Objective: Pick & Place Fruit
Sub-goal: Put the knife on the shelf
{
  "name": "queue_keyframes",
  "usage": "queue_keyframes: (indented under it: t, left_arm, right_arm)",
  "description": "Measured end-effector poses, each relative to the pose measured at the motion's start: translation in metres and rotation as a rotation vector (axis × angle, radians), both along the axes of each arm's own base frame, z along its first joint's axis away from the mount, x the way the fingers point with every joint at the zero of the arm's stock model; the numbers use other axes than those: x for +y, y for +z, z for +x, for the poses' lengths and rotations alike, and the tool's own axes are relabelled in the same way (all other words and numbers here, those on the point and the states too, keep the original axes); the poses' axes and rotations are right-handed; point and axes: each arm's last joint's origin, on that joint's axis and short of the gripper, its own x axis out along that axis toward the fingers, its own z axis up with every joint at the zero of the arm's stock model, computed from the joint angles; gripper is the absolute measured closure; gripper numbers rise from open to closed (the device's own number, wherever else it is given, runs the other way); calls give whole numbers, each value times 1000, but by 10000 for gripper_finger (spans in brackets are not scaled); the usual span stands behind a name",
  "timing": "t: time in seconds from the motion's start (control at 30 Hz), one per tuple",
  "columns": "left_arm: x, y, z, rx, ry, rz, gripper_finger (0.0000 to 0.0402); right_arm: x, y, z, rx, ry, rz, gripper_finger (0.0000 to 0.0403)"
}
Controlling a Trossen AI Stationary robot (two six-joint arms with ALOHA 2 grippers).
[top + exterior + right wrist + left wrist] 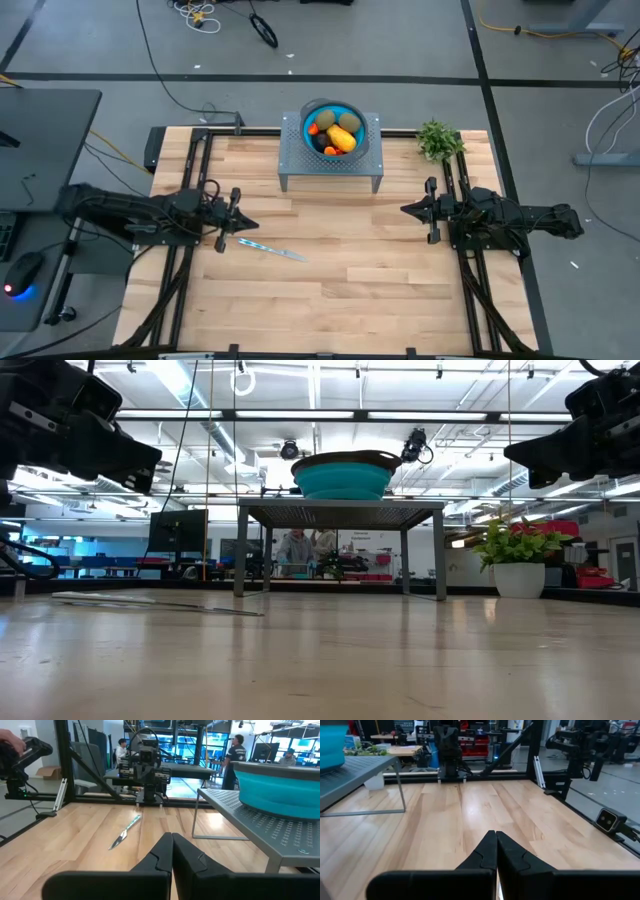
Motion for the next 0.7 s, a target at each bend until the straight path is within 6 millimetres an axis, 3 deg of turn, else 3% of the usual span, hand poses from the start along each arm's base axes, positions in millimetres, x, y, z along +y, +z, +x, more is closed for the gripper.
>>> queue_keyframes:
  t: [0.7]
  left_arm:
    - [7,4,-17,-55,45,-9,401]
  right_arm:
    - [0,0,0,0,1,0,396]
